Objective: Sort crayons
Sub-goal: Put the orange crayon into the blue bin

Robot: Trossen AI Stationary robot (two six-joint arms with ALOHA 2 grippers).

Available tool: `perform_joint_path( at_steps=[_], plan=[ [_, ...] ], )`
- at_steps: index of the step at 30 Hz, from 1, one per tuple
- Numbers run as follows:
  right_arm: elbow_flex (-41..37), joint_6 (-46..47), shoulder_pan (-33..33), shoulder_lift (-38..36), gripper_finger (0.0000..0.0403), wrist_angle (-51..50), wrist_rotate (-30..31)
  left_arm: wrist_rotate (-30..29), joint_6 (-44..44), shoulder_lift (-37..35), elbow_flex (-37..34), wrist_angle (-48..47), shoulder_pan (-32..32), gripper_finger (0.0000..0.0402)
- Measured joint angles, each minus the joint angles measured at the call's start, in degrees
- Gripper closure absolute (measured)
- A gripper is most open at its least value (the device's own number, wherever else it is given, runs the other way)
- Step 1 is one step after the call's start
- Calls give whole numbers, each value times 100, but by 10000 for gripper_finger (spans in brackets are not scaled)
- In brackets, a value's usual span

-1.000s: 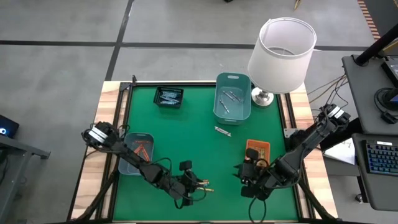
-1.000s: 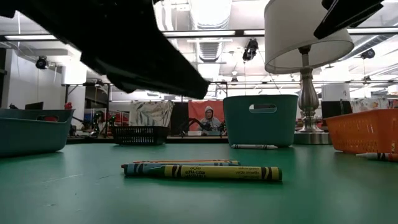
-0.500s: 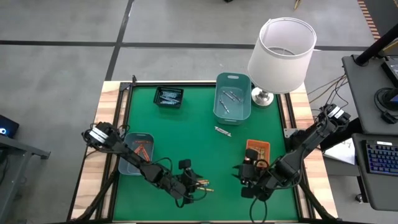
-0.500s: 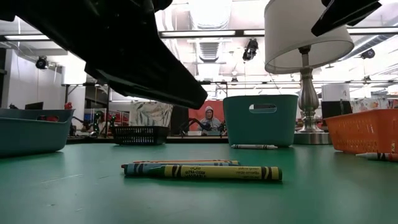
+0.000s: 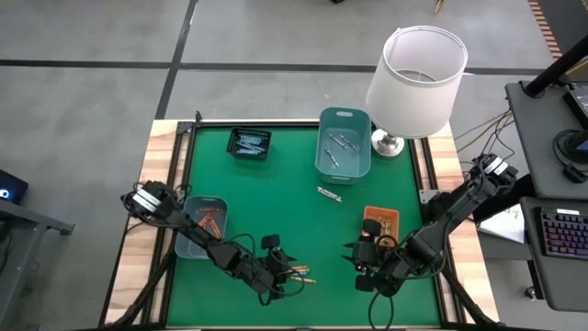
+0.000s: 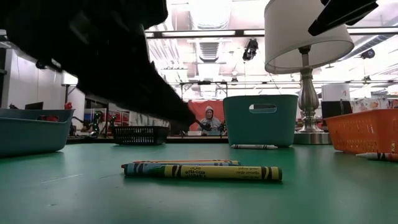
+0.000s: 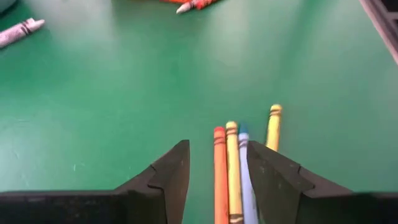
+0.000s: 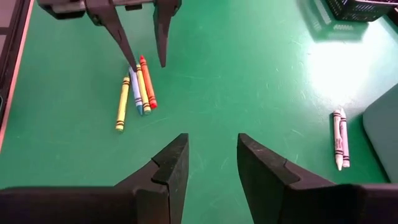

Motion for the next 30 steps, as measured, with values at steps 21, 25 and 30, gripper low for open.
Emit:
perform_joint_path(
  at_steps=[21, 25, 30],
  plan=[
    [-9, 0, -11, 2, 278, -2, 138, -274, -19, 448, 20, -345, 98, 258],
    [-9, 1, -11, 2, 273, -2, 141, -287, -21, 446, 13, -416, 120, 261],
    [-9, 2, -11, 2, 268, -2, 143, -342, -22, 442, 11, -559, 123, 290]
  ],
)
